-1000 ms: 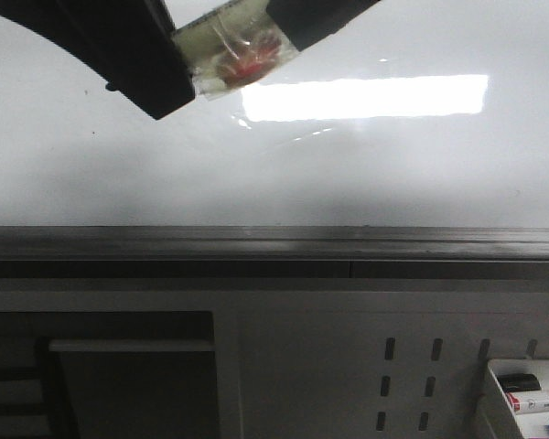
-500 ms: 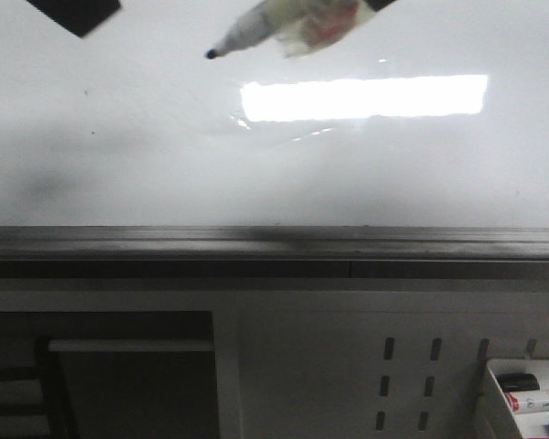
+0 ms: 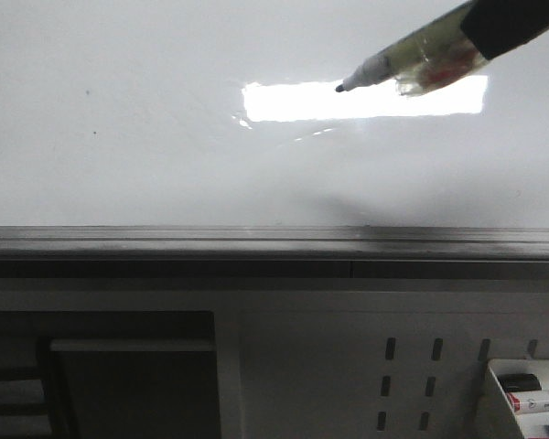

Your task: Write number 4 on whiteboard

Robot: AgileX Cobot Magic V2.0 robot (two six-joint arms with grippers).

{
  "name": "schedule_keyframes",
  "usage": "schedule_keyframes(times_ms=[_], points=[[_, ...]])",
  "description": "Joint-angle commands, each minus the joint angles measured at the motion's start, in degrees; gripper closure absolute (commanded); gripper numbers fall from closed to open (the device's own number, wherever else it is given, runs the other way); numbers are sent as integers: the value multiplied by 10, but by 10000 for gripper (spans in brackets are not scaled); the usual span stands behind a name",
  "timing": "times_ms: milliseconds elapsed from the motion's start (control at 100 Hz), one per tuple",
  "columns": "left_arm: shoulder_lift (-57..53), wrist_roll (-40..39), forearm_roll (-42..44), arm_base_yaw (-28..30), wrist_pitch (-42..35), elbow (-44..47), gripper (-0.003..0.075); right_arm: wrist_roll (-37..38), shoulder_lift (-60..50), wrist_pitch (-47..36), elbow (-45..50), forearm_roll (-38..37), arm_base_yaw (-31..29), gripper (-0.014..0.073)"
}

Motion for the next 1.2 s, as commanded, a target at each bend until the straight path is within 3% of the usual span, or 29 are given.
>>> schedule_keyframes(times_ms=[0,280,540,940,1190], points=[[-6,-6,-23,3,-54,-10,229,2,-9,-51,-15,27,1,659],[-6,-6,-25,3,-68,-10,229,80,72,8,-100,34,1,659],[-6,-6,-25,3,-69,-10,229,159,103,-10,-141,-44,46,659],[12,-6,-25,3,-75,-10,229,162,159,-87,-141,-48,47,659],[13,-6,-30,3,-86,-10,229,163,218,-55,-143,-46,69,659]])
